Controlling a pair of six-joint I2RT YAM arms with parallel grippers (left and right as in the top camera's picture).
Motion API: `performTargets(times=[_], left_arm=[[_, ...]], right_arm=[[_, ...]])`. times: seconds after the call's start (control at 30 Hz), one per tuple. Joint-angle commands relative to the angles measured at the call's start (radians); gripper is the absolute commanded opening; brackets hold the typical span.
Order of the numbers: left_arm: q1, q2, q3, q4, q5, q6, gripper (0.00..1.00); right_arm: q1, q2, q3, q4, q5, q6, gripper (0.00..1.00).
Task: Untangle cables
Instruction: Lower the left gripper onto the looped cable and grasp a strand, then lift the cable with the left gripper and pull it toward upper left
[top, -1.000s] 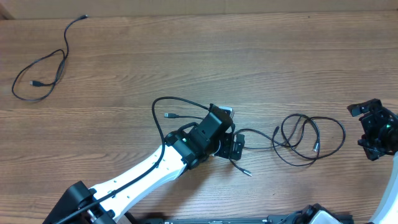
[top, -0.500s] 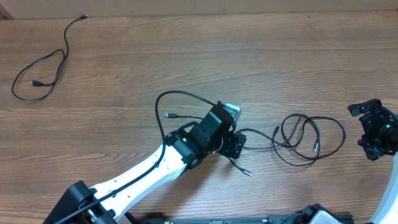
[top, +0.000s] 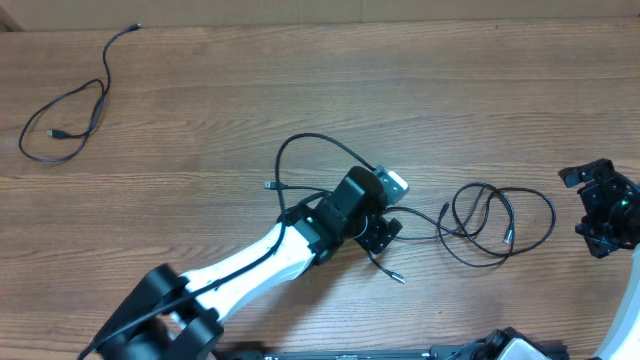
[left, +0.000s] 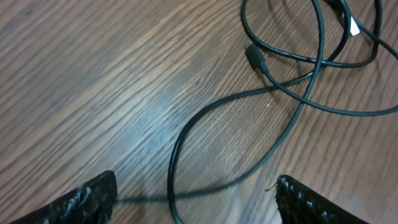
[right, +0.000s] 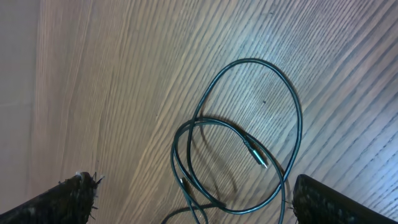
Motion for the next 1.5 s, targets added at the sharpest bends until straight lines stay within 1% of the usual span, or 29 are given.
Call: performTargets(times=[0.0,0.03,0.13,0.17,0.23,0.33,0.47,0.6,0.8,0.83,0.87,0.9,0.93,0.97,1.0,1.1,1.2,1.33,1.37,1.47], left_arm=[[-0.02,0.061,0.0,0.056,0.068,0.073,0.81],[-0.025,0.072,0.0,0.068,0.082,0.078,0.8],[-0.049,0.092,0.0,0.072,0.123,0.144,0.77],[-0.066,0.093,0.0,0.065,0.127,0.175,0.78],[-0.093,0.094,0.0,0.058,0.126,0.23,0.83],[-0.135,0.102,0.0,0.059,0.103,0.302,0.85],[-0.154,0.133,0.0,0.061,0.05,0.31,0.83],[-0.155,0.188,0.0,0.113,0.05,0.31,0.81],[-0.156,0.29,0.0,0.293,0.051,0.309,0.8],[-0.156,0.302,0.0,0.32,0.051,0.309,0.78],[-0.156,0.315,0.0,0.346,0.05,0.309,0.73],[-0.156,0.326,0.0,0.36,0.05,0.309,0.62],[-0.156,0.334,0.0,0.37,0.046,0.309,0.54],[-0.156,0.34,0.0,0.373,0.037,0.309,0.33],[-0.155,0.344,0.0,0.373,0.014,0.309,0.04],[-0.155,0.328,0.003,0.372,-0.083,0.282,0.04],[-0.15,0.246,0.015,0.372,-0.158,0.25,0.04],[-0.11,0.048,0.027,0.351,-0.217,0.238,0.04],[-0.073,-0.062,0.028,0.315,-0.261,0.237,0.04],[0.003,-0.242,0.028,0.203,-0.309,0.198,0.04]], right_arm=[[0.0,0.002,0.015,0.005,-0.005,-0.011,1.0],[0.0,0.002,0.015,0.005,-0.005,-0.011,1.0],[0.0,0.002,0.015,0.005,-0.005,-0.011,1.0],[0.0,0.002,0.015,0.005,-0.005,-0.011,1.0],[0.0,0.002,0.015,0.005,-0.005,-0.011,1.0],[0.0,0.002,0.015,0.005,-0.005,-0.011,0.99],[0.0,0.002,0.015,0.005,-0.005,-0.011,1.0],[0.0,0.002,0.015,0.005,-0.005,-0.011,0.99],[0.0,0.002,0.015,0.005,-0.005,-0.011,0.99],[0.0,0.002,0.015,0.005,-0.005,-0.011,1.0],[0.0,0.002,0.015,0.005,-0.005,-0.011,1.0],[0.0,0.002,0.015,0.005,-0.005,-0.011,1.0],[0.0,0.002,0.015,0.005,-0.005,-0.011,1.0],[0.0,0.002,0.015,0.005,-0.005,-0.011,1.0],[0.0,0.002,0.015,0.005,-0.005,-0.011,1.0],[0.0,0.002,0.015,0.005,-0.005,-0.011,1.0],[0.0,0.002,0.015,0.005,-0.005,-0.011,1.0],[0.0,0.002,0.015,0.005,-0.005,-0.011,1.0],[0.0,0.002,0.015,0.005,-0.005,-0.011,1.0],[0.0,0.002,0.015,0.005,-0.005,-0.011,1.0]])
